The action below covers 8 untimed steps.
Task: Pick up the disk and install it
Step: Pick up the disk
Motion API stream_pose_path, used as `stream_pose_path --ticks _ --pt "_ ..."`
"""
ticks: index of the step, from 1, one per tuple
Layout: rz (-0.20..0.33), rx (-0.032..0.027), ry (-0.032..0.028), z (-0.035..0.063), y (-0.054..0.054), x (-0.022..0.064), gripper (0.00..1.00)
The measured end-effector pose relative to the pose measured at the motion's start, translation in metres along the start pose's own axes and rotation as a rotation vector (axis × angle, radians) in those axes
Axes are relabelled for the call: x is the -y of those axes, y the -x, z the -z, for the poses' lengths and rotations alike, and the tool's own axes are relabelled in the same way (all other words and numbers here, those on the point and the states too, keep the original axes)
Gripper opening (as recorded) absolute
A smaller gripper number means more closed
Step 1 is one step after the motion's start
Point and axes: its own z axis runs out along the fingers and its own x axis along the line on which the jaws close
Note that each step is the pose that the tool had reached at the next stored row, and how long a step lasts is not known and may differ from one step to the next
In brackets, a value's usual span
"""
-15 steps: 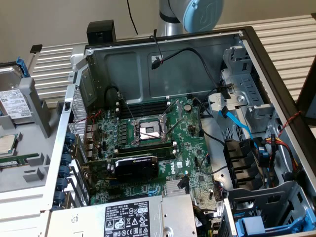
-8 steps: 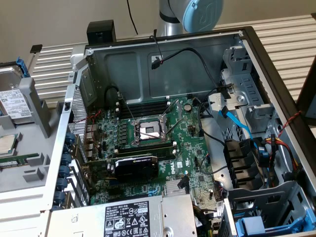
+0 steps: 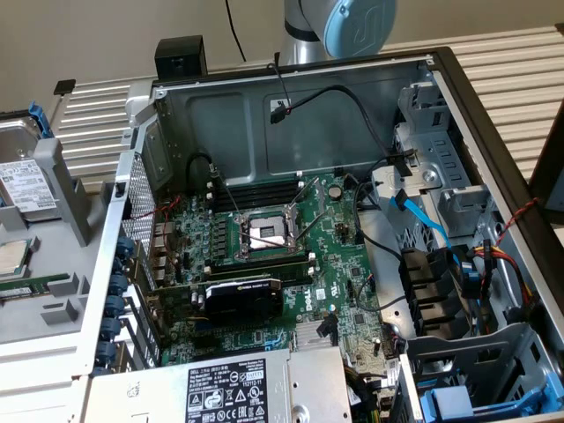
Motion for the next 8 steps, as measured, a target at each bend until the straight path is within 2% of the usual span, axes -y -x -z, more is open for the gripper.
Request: stream_pose_path --ticks 8 --pt "0.024 0.0001 0.0007 -0.0001 0.0055 -0.0065 0.11"
